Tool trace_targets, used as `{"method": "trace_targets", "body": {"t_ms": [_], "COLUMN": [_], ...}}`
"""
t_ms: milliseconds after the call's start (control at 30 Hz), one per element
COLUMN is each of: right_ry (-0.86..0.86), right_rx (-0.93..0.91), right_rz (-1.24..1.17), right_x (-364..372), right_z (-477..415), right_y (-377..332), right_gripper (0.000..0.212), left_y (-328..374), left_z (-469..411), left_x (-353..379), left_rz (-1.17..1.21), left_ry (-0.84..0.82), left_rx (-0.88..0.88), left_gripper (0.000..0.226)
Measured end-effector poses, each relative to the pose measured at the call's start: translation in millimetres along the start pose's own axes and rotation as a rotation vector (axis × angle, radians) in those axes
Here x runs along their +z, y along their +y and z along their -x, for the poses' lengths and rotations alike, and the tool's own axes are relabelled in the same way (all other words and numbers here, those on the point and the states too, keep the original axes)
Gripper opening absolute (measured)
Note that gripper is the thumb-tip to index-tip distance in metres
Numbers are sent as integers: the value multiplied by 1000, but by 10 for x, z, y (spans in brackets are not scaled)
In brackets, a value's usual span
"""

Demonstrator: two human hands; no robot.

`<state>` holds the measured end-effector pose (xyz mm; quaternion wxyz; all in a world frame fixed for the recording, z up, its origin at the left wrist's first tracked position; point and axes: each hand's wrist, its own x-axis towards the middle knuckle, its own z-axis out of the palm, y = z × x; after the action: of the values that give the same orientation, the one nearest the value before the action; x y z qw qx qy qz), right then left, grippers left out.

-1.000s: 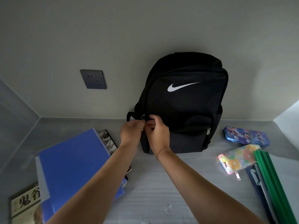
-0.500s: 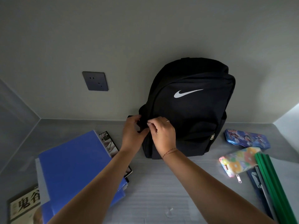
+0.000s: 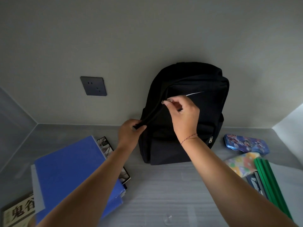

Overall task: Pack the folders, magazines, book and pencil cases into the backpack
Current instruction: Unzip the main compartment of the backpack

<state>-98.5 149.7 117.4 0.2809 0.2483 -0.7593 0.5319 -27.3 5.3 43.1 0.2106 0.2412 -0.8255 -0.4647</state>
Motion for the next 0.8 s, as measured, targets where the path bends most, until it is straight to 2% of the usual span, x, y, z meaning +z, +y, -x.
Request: {"method": "trace_targets", "body": {"t_ms": [100, 233, 367, 567, 700, 800], "right_ry": [-69, -130, -43, 20, 88, 218], "right_rx": [122, 114, 70, 32, 137, 270], "right_rz": [-123, -130, -110, -102, -171, -205], "right_x": [-46, -48, -144, -318, -465, -656], "right_z": [-38, -40, -149, -349, -435, -572], "right_y": [-46, -107, -137, -169, -145, 26], "right_gripper": [8, 7, 9, 8, 8, 17], "left_y": [340, 873, 933, 954, 901, 776], "left_z": [-23, -30, -72, -187, -255, -314], "left_x": [-83, -82, -96, -222, -341, -474], "left_rz": [111, 194, 201, 124, 64, 15], "left_ry": [-42, -12, 6, -14, -26, 16], "left_rx": [58, 209, 230, 267, 287, 247], "left_gripper": [18, 19, 6, 3, 3, 1]}}
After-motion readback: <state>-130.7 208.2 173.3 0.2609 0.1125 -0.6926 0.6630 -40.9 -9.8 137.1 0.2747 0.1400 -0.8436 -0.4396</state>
